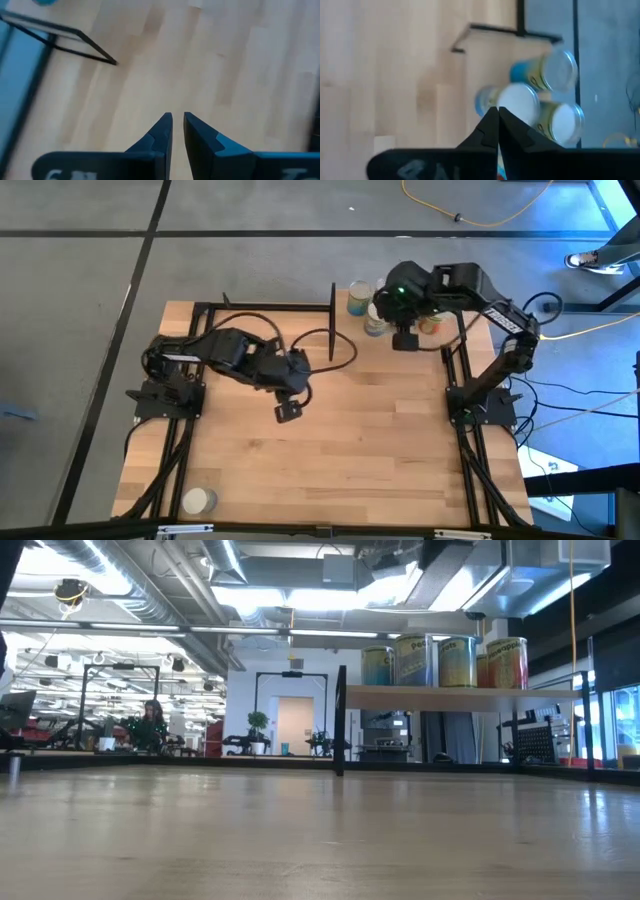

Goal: Pick and place cans onto a shelf
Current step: Put the canned peas on the shelf

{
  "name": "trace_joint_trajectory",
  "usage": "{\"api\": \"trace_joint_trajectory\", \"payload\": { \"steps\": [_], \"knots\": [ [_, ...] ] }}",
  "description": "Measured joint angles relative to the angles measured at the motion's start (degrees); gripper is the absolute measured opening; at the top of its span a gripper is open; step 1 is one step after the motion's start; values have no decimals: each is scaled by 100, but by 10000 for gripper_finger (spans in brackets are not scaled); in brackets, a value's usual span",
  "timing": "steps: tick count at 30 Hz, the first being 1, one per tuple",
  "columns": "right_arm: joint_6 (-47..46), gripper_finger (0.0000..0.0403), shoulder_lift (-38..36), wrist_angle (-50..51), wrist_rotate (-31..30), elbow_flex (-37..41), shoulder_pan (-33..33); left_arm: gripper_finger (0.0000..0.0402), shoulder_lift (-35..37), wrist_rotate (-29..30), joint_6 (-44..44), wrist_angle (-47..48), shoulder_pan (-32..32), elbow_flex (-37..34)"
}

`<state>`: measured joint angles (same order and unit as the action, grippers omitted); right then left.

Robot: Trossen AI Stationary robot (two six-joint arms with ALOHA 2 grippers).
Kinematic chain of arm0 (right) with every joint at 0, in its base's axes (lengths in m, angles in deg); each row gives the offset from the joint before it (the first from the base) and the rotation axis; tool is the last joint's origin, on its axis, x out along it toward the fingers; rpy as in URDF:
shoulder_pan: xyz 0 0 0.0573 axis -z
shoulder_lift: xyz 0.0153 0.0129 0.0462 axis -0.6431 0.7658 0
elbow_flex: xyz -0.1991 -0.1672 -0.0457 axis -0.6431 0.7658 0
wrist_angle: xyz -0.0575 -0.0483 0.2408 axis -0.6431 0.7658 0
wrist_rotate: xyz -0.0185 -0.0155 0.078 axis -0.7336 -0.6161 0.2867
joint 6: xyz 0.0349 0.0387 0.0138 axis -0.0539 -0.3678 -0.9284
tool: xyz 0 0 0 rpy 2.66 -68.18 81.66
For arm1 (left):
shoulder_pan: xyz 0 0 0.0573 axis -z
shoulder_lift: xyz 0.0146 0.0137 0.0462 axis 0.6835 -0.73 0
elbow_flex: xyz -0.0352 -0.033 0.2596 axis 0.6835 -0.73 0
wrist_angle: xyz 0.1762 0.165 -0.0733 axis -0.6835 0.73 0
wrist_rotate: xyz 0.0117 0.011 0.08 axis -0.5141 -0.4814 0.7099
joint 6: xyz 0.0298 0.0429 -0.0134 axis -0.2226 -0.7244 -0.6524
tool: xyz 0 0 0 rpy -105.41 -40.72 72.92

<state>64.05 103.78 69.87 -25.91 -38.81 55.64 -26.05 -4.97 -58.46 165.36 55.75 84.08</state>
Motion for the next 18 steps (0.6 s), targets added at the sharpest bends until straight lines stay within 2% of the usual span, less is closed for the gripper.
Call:
{"api": "trace_joint_trajectory", "payload": {
  "steps": [3,7,12,18],
  "knots": [
    [79,6,-80,-12,313,-83,-229,41,322,-218,609,-7,169,-338],
    [91,5,-163,-5,594,-84,-538,41,906,-495,1555,-2,544,-1309],
    [87,5,-227,-4,724,-84,-900,41,1632,-1016,3419,15,1175,-2680],
    [82,5,-221,-5,723,-84,-1227,41,1841,-1771,4891,-10,1883,-3803]
  ]
}}
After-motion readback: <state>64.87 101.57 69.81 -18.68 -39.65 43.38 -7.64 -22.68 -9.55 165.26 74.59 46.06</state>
